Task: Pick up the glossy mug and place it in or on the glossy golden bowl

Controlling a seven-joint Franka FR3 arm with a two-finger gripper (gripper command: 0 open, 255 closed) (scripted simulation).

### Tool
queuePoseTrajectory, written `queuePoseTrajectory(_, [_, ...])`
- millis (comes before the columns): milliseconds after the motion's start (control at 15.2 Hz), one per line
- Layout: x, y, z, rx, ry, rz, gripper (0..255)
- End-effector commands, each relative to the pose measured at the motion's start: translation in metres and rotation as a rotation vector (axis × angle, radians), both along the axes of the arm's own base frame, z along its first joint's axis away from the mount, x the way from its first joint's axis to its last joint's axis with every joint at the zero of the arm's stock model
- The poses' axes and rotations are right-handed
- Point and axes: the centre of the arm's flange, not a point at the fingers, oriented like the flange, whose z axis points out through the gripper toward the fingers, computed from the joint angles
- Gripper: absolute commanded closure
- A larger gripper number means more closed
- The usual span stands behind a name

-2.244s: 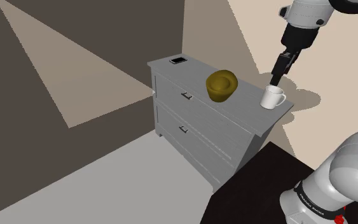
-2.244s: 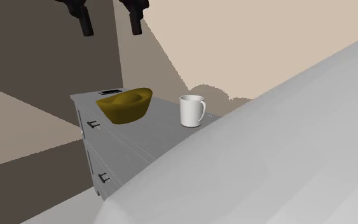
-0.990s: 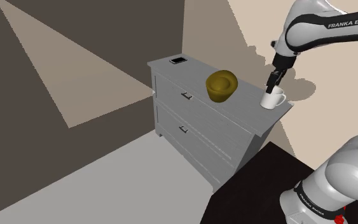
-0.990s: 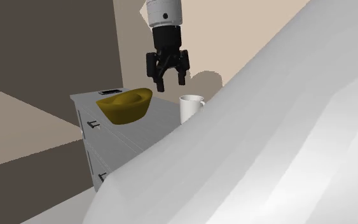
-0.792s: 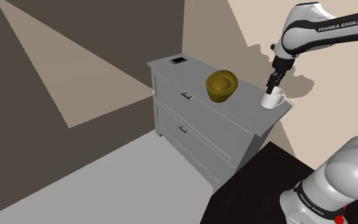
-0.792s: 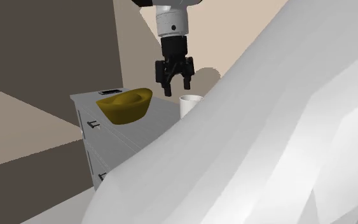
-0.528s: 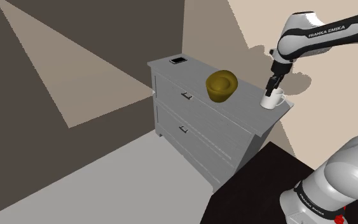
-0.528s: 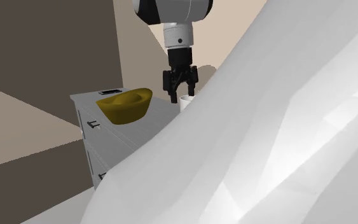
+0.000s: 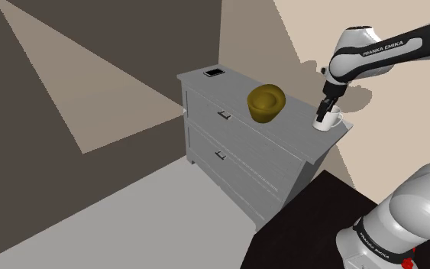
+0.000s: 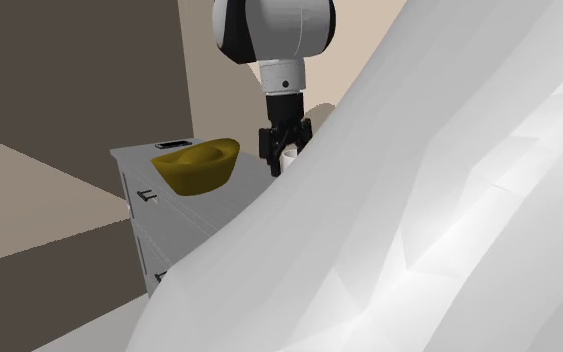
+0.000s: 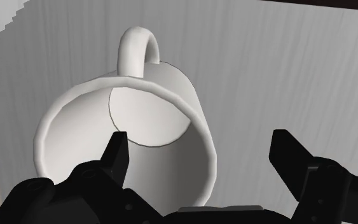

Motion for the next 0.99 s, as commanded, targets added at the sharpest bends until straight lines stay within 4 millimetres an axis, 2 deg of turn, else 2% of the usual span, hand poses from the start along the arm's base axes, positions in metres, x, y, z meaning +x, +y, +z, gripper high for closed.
queuePoseTrajectory(0, [-0.0002,0.0000,-0.0016,0.000,0.000,0.000,0])
queuePoseTrajectory(330, [-0.0002,0.0000,-0.0015,0.000,0.000,0.000,0])
queuePoseTrajectory(396, [-0.0002,0.0000,-0.0015,0.000,0.000,0.000,255])
queuePoseTrajectory(924, [-0.0002,0.0000,-0.0015,0.000,0.000,0.000,255])
